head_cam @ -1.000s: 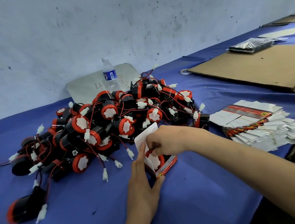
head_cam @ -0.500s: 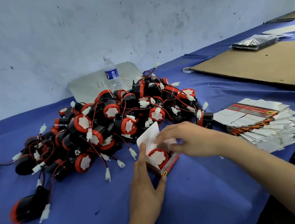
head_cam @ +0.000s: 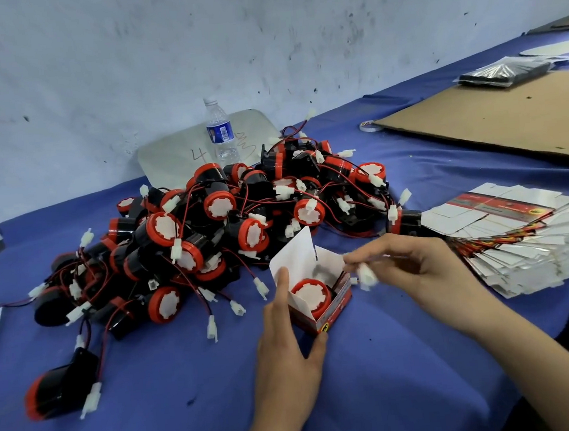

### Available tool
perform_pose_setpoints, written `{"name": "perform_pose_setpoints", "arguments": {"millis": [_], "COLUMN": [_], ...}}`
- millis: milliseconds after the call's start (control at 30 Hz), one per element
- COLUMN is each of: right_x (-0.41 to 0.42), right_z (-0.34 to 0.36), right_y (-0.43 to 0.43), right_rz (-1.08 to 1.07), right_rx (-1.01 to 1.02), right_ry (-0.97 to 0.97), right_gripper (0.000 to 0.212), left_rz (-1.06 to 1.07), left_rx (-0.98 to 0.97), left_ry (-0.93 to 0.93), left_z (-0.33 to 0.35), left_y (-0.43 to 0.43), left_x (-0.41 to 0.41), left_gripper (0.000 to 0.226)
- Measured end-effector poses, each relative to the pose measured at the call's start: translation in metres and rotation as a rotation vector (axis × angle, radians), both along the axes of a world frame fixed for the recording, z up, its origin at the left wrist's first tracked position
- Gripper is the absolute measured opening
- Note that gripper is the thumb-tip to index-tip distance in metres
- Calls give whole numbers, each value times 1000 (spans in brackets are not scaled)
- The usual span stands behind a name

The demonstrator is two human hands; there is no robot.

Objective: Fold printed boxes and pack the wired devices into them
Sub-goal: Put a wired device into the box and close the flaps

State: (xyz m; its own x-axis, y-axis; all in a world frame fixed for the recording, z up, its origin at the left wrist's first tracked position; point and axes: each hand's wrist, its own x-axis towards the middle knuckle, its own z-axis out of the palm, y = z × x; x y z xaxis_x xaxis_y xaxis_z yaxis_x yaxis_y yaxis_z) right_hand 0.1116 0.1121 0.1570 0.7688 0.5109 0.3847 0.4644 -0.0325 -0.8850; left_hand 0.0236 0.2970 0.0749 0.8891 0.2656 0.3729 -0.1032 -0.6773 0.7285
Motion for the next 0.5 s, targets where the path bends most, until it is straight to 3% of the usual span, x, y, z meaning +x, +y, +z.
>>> {"name": "perform_pose_setpoints", "arguments": {"millis": [100, 200, 267, 333, 500], "right_x": [0, 5, 9, 9, 3], "right_z": [-2, -7, -12, -16, -21], "right_y": [16, 26, 29, 31, 41], "right_rz": [-69, -74, -123, -200, -339], "right_rx": [-66, -217, -211, -93, 153], "right_ry": [-206, -506, -599, -517, -312], "right_gripper": [22, 41, 30, 13, 9], "left_rz": [-2, -6, -5, 1, 8], "left_rx": [14, 24, 17, 13, 25], "left_ry": [2, 7, 0, -4, -2], "left_z": [0, 1, 1, 2, 3], "left_y": [0, 0, 0, -1, -2], "left_x": [0, 0, -1, -1, -2], "left_gripper": [98, 97, 97, 98, 98]}}
